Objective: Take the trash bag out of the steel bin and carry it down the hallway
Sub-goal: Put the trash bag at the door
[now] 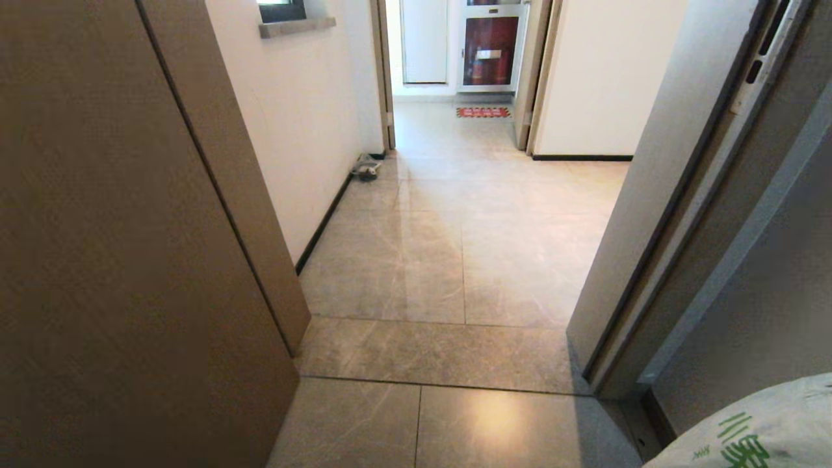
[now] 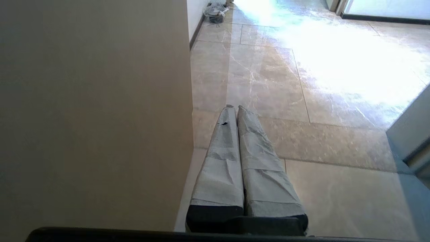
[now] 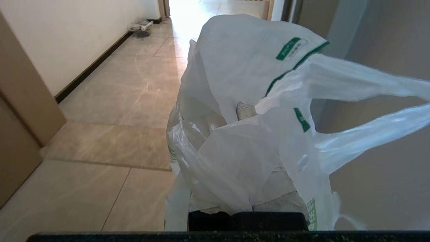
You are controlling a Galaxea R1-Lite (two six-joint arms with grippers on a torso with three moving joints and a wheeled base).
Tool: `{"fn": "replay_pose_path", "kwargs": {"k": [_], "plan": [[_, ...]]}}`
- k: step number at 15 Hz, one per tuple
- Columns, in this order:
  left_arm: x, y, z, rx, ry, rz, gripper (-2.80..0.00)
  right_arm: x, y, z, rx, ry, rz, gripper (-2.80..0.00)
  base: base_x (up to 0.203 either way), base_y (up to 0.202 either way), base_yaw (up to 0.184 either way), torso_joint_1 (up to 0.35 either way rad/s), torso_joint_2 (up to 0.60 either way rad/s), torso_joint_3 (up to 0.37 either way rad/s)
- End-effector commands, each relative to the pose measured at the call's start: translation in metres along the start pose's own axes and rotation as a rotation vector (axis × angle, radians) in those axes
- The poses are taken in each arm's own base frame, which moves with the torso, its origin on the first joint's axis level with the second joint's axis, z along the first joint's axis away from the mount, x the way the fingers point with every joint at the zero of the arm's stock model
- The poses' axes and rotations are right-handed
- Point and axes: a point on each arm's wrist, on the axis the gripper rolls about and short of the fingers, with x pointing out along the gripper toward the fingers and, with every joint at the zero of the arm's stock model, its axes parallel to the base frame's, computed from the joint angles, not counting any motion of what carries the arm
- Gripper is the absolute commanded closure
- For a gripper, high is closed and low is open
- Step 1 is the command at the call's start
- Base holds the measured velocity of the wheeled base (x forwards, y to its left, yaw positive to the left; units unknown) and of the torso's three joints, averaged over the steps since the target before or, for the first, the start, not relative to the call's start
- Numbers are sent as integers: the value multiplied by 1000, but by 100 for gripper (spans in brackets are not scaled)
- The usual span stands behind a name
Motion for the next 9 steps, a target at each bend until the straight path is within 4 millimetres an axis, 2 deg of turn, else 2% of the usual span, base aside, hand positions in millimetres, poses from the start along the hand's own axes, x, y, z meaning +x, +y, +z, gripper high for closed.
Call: {"fn": "replay_pose_path", "kwargs": {"k": [1, 9], "plan": [[0, 0, 0, -1, 0, 0, 0, 2, 1, -11, 0, 40, 4, 0, 190, 0, 0, 7, 2, 2], [0, 0, 0, 1, 1, 0, 0, 2, 1, -11, 0, 40, 4, 0, 191, 0, 1, 2, 0, 2]]}}
